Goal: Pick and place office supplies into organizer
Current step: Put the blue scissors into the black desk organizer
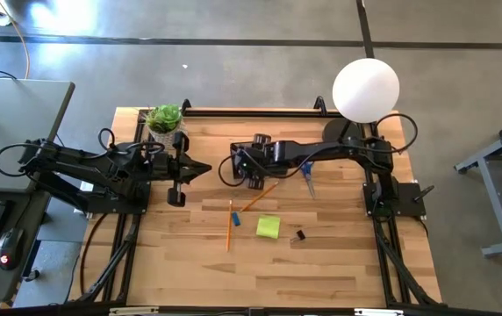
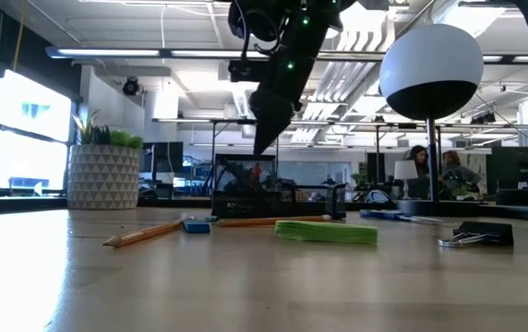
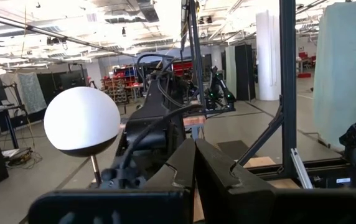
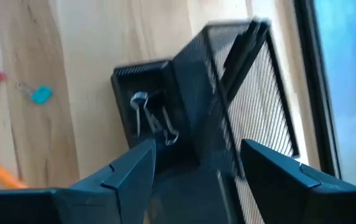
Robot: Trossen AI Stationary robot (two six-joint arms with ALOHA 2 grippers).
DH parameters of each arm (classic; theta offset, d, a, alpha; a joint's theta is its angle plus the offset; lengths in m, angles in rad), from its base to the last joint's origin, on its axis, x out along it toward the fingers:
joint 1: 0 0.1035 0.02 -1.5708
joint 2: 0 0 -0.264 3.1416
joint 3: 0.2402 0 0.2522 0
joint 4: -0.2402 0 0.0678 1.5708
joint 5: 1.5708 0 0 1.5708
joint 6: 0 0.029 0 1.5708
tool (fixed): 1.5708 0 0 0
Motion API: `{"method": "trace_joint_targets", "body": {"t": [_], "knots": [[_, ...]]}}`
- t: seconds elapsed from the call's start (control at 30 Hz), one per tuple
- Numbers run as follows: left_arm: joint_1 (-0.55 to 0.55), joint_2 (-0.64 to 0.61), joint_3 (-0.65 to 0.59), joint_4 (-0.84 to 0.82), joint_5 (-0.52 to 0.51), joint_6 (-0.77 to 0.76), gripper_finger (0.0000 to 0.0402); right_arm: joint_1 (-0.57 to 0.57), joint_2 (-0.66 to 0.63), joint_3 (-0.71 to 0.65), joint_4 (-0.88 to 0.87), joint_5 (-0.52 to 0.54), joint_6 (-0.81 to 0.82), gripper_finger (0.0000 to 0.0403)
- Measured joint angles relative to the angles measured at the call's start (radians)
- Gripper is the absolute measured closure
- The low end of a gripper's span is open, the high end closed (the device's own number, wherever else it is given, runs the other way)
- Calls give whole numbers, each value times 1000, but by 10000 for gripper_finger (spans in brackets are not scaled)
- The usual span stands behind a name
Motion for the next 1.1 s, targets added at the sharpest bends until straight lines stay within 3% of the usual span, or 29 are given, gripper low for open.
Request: {"method": "trace_joint_targets", "body": {"t": [0.5, 0.7, 0.87, 1.1], "knots": [[0, 0, 0, 6, 9, -32, 401, 127, 0, 1, -339, 20, 252, 199], [0, 0, 0, 7, 11, -52, 401, 236, -8, 1, -469, 75, 328, 206], [0, 0, 0, 8, 10, -47, 401, 324, -39, 1, -627, 45, 433, 216], [0, 0, 0, 26, 18, -59, 401, 448, -74, 1, -579, -19, 532, 236]]}}
